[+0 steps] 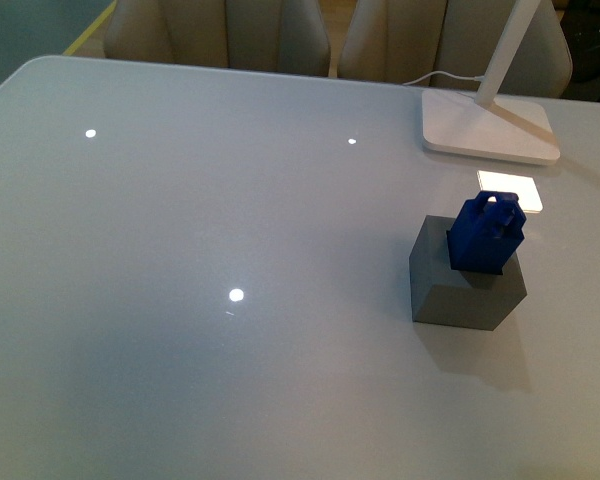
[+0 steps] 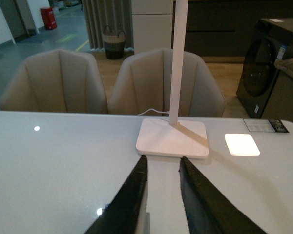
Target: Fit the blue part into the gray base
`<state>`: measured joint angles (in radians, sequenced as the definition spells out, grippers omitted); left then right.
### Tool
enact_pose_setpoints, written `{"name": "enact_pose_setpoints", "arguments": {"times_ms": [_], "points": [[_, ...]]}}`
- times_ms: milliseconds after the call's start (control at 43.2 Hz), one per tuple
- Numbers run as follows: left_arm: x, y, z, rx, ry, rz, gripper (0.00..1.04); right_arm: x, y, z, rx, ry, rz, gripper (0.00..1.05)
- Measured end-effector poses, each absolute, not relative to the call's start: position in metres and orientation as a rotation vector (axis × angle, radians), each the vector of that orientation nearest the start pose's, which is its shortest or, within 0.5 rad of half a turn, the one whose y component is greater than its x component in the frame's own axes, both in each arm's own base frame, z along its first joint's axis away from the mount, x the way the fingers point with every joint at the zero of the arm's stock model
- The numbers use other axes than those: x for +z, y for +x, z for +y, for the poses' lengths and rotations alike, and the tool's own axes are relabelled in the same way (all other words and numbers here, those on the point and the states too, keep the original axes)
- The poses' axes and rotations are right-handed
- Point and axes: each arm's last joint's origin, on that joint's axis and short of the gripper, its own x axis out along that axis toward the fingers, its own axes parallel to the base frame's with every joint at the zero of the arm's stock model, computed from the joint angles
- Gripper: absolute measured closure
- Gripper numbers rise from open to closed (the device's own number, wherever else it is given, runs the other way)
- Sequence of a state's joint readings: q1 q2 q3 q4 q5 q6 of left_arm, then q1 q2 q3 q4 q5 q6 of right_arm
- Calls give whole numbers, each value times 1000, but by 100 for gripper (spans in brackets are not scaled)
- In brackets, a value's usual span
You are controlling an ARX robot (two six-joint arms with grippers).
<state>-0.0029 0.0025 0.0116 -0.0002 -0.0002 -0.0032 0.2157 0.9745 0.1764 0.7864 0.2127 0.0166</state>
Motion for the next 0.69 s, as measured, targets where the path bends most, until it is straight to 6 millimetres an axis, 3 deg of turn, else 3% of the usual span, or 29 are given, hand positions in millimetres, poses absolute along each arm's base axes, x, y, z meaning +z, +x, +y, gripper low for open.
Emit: {"name": "enact_pose_setpoints", "arguments": {"times_ms": [93,695], "points": [[167,97,0,-3,-3,-9,7,182,168,25,11,3,13,103],[167,97,0,-3,-4,-9,7,169,135,0,2,3,-7,103]]}}
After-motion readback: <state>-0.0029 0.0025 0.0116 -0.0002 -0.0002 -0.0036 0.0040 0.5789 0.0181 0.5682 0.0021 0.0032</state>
